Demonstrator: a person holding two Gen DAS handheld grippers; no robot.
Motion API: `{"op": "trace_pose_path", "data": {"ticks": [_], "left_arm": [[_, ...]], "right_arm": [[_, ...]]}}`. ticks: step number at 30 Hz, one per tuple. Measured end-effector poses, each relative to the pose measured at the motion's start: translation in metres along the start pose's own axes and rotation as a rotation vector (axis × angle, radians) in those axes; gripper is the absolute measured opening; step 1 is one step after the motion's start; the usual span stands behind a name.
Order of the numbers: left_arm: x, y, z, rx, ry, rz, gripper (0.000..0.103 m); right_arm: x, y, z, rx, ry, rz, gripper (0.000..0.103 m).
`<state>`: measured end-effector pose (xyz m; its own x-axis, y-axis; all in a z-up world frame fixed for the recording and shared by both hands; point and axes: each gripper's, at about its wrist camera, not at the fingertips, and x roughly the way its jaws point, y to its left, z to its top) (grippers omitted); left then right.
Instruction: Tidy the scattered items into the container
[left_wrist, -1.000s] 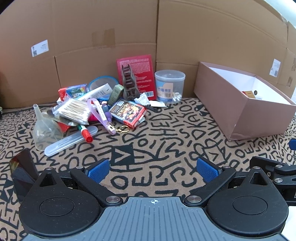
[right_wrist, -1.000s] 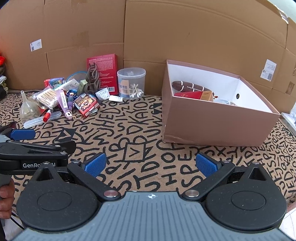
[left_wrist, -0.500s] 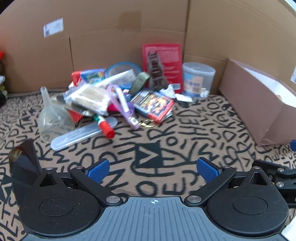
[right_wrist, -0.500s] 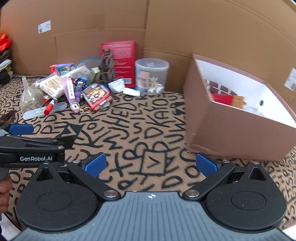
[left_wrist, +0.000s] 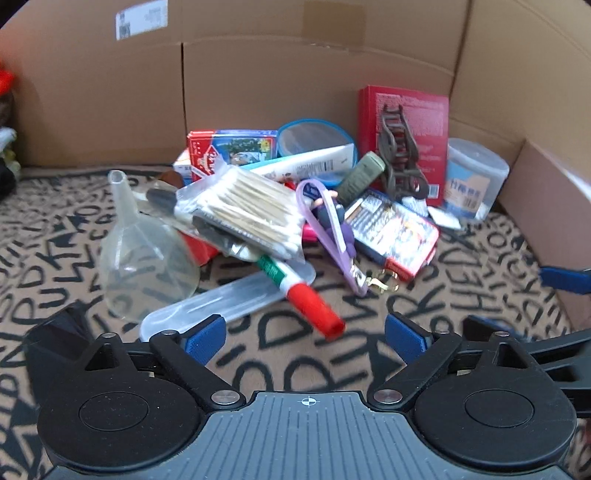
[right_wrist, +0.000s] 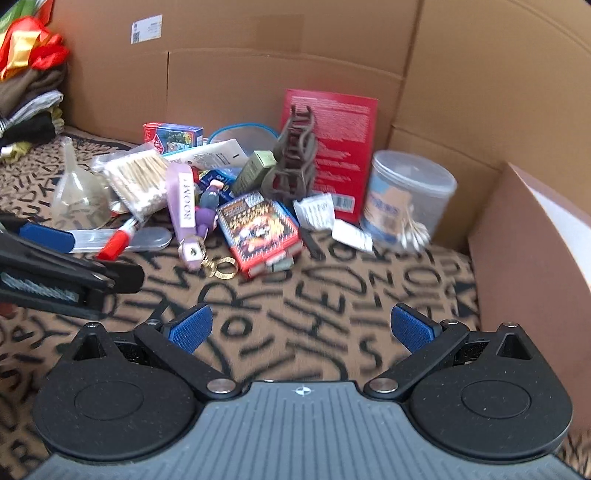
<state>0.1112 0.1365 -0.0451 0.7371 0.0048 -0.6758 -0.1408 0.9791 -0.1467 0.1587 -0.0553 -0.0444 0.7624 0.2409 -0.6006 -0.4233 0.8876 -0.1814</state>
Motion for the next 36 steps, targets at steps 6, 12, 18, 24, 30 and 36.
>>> {"op": "trace_pose_path", "data": {"ticks": [6, 12, 18, 24, 30, 36], "left_arm": [[0.025, 0.004, 0.010, 0.048, -0.003, 0.007, 0.079], [0.038, 0.008, 0.016, 0.075, -0.024, 0.028, 0.082], [0.051, 0.012, 0.015, 0.117, -0.014, 0.007, 0.071], [0.044, -0.002, 0.011, 0.191, 0.003, -0.052, 0.033], [0.027, -0.024, -0.006, 0.192, 0.036, -0.170, 0.028], [0.004, -0.060, -0.032, 0.221, 0.073, -0.273, 0.027]], "right_arm": [[0.038, 0.004, 0.013, -0.030, -0.019, -0.005, 0.101], [0.062, 0.011, 0.024, -0.077, -0.045, 0.046, 0.100], [0.088, 0.008, 0.032, 0.004, 0.007, 0.173, 0.076], [0.070, 0.014, 0.024, -0.005, 0.028, 0.161, 0.070], [0.029, 0.002, -0.005, 0.042, 0.063, 0.150, 0.070], [-0.028, -0.024, -0.052, 0.111, 0.073, 0.114, 0.070]]}}
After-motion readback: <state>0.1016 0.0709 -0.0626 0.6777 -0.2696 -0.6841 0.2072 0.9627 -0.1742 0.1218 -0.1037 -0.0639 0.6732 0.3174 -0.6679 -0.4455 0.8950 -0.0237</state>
